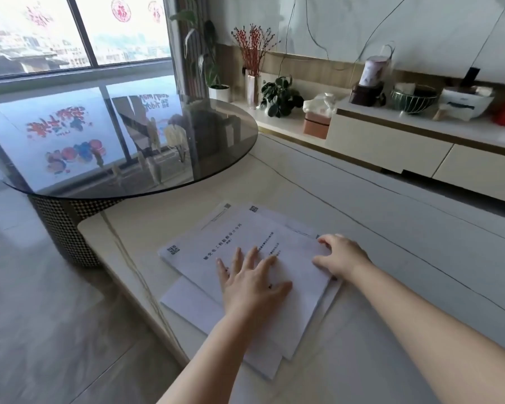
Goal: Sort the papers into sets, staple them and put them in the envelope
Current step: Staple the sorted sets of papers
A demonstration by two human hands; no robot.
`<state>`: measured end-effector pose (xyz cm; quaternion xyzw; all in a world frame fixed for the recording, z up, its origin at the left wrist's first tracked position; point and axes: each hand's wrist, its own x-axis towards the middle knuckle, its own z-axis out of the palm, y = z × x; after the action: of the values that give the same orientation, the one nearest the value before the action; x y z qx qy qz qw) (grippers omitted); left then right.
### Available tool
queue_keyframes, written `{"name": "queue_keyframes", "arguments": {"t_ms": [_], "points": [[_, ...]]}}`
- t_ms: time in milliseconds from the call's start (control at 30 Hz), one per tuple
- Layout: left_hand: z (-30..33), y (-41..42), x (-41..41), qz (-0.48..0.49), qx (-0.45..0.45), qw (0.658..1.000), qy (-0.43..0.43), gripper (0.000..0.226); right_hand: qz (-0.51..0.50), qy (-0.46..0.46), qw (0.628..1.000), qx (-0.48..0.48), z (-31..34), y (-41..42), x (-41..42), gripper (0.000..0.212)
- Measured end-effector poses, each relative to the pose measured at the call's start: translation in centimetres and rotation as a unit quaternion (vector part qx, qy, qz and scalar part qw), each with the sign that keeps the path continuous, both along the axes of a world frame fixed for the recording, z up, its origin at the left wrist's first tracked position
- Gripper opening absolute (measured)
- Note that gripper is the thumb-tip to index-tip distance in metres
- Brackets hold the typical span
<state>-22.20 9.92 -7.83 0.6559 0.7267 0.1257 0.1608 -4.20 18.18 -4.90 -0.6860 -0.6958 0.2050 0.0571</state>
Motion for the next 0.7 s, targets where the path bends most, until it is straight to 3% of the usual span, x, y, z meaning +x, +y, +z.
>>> {"name": "queue_keyframes", "arguments": {"t_ms": [167, 267, 367, 567, 633, 700], "points": [[-0.2, -0.2, -0.1, 0.004, 0.011, 1.000, 0.012, 0.065, -0.014, -0.035, 0.999, -0.035, 1.0, 1.6, -0.5, 0.061], [-0.3, -0.5, 0.0, 0.001, 0.018, 1.000, 0.015, 0.065, -0.008, -0.012, 0.998, -0.056, 1.2, 2.1, -1.0, 0.047], [-0.2, -0.5, -0.1, -0.003, 0.027, 1.000, 0.009, 0.063, 0.017, 0.053, 0.997, -0.061, 1.5, 2.2, -1.4, 0.016], [-0.4, -0.9, -0.3, -0.017, 0.079, 0.996, -0.023, 0.084, 0.028, 0.182, 0.983, -0.024, 2.5, -0.5, -0.1, 0.013], [-0.2, -1.2, -0.5, -0.007, 0.166, 0.986, 0.002, 0.065, -0.017, 0.251, 0.968, -0.019, 3.0, -2.5, 1.1, 0.010], [0.7, -2.2, -0.3, 0.038, 0.245, 0.969, 0.023, 0.051, -0.068, 0.316, 0.946, -0.011, 3.6, -4.9, 2.7, 0.020]]}}
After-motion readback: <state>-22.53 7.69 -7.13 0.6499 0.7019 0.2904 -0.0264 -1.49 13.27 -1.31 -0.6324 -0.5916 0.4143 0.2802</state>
